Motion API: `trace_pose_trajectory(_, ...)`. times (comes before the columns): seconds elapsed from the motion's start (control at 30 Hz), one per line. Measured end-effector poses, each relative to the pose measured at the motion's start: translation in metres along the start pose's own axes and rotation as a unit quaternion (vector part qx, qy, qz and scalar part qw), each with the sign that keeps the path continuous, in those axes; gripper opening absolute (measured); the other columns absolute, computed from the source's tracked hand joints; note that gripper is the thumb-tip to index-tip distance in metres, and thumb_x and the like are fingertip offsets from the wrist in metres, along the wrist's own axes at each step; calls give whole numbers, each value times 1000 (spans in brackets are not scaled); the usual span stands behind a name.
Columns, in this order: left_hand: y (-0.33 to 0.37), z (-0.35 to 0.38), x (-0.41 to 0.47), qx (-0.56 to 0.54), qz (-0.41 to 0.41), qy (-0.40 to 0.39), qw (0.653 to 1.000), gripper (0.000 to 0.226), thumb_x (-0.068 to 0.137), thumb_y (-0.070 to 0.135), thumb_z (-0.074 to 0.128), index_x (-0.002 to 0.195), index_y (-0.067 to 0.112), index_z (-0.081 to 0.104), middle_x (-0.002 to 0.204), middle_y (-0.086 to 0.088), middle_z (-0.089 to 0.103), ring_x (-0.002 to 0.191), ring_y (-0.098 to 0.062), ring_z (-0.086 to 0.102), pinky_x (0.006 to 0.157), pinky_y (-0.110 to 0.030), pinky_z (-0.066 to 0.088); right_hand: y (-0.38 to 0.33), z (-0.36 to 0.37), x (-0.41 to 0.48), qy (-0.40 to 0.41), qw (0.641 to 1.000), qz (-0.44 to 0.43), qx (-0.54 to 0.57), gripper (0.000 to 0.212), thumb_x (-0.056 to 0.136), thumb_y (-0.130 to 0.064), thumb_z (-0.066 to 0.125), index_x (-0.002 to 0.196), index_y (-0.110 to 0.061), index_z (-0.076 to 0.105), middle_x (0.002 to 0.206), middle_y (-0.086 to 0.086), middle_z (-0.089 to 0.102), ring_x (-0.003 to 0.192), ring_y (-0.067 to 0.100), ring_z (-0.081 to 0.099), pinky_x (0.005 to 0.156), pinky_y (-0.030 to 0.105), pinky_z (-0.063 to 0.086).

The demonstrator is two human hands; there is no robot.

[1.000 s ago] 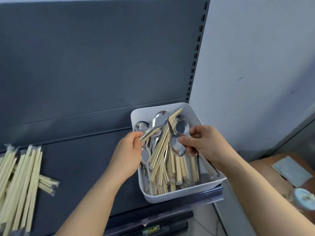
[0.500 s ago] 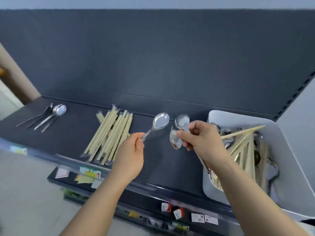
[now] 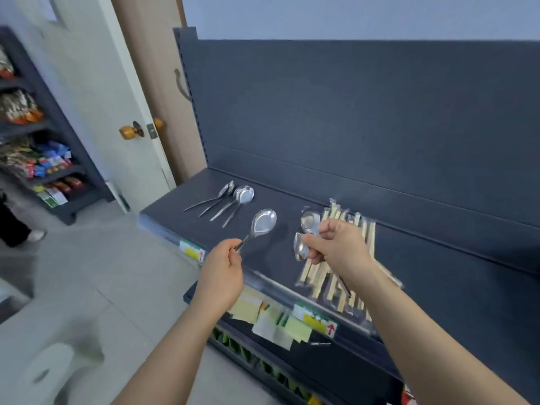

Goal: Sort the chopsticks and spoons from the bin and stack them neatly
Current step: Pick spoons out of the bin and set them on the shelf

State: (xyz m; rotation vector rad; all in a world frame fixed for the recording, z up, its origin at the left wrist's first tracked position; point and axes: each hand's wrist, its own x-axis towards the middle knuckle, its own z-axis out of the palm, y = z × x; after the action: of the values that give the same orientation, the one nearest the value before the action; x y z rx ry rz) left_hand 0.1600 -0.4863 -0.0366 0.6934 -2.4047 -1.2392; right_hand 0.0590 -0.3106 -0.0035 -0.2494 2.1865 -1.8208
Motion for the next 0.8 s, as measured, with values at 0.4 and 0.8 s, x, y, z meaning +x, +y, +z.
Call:
trace_pose_trajectory(0.4,-95,-61,155,80,-44,-73,993,37,101,10,33,135,7,48,132,-15,54,117,-27,54,96,-34,41,0,137,100,50,995,41,-75,17,84,-14,71,82,0,62,59,6,68,46,13,59,61,35,55)
trace_pose_trajectory(0.8,-129,-22,261,122,-17,-114,986,34,101,14,36,130,11,52,122,-8,61,108,-23,58,88,-26,41,35,188,209,49,976,56,-205,10,81,-13,64,78,-5,59,58,3,68,50,13,59,57,32,53)
